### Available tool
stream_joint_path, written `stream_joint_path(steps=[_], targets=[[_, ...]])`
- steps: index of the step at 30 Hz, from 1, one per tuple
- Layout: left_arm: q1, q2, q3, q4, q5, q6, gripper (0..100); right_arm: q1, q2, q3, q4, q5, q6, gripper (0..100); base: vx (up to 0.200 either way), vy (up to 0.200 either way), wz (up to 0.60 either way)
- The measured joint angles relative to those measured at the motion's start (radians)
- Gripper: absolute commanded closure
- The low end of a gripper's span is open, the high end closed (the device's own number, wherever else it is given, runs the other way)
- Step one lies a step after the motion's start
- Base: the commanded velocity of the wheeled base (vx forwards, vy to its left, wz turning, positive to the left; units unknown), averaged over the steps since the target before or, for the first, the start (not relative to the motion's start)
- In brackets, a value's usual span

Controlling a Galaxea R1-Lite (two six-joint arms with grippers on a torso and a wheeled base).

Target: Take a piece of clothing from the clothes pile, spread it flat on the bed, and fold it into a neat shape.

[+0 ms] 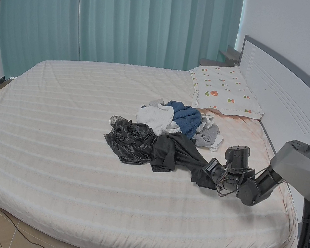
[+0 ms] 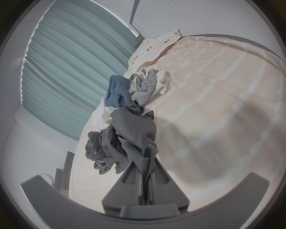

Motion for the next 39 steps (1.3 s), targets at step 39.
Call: stream_joint_path(steps=[39], targets=[[-0.465, 1.856, -0.719, -0.644, 0.117, -0.287, 0, -0.069, -0.221, 0.557, -0.473, 0.131, 0.104, 100, 0.000, 0.000, 0.00]])
